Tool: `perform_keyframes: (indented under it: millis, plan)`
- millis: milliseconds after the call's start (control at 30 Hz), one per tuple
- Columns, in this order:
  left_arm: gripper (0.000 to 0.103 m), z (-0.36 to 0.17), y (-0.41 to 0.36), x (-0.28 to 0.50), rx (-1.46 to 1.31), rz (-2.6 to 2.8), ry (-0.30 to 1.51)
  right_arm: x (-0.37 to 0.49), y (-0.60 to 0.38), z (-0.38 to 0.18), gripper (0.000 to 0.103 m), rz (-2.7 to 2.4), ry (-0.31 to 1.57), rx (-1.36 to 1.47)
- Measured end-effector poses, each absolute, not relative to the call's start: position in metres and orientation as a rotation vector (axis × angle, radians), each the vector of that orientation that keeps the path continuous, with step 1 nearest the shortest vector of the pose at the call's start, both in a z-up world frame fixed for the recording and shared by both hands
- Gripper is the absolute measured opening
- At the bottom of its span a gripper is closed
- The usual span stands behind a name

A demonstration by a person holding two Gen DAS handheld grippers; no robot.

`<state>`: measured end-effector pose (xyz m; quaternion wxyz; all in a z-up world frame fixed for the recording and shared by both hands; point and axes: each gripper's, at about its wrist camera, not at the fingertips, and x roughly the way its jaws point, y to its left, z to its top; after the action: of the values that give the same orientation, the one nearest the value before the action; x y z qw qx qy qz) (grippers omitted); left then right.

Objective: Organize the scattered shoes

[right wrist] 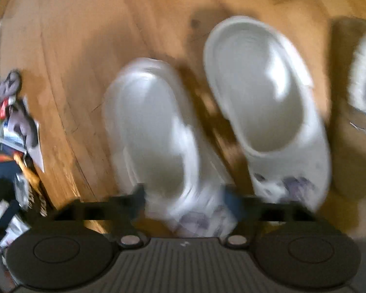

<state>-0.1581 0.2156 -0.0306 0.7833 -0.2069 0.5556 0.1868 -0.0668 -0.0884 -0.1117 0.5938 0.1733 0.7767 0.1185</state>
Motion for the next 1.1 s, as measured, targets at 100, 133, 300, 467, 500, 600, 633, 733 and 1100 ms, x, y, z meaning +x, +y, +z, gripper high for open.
perform_keyframes:
  millis: [100, 133, 300, 467, 500, 600, 633, 733, 1100]
  plan:
    - [0.103, -0.043, 0.205, -0.146, -0.401, 0.400, 1.242, -0.054, -0.089, -0.076, 0.085, 0.356, 1.666, 0.303]
    - [0.103, -0.049, 0.200, -0.143, -0.392, 0.386, 1.264, -0.049, -0.092, -0.065, 0.086, 0.358, 1.623, 0.269]
    - [0.103, -0.077, 0.175, -0.131, -0.373, 0.299, 1.371, -0.036, -0.105, -0.040, 0.089, 0.407, 1.560, 0.157]
    - [0.103, -0.093, 0.168, -0.130, -0.394, 0.300, 1.424, -0.048, -0.103, -0.065, 0.086, 0.431, 1.608, 0.087]
    - [0.103, -0.092, 0.169, -0.130, -0.397, 0.309, 1.423, -0.051, -0.103, -0.075, 0.076, 0.441, 1.644, 0.133]
    - [0.103, -0.083, 0.174, -0.134, -0.428, 0.328, 1.391, -0.054, -0.102, -0.102, 0.052, 0.496, 1.750, 0.321]
    - [0.103, -0.081, 0.175, -0.134, -0.432, 0.333, 1.382, -0.054, -0.101, -0.109, 0.050, 0.499, 1.768, 0.363]
    - [0.103, -0.072, 0.177, -0.134, -0.428, 0.360, 1.351, -0.051, -0.087, -0.125, 0.050, 0.486, 1.748, 0.320]
    - [0.103, -0.067, 0.163, -0.117, -0.362, 0.297, 1.359, -0.071, -0.013, -0.159, 0.028, 0.454, 1.666, -0.166]
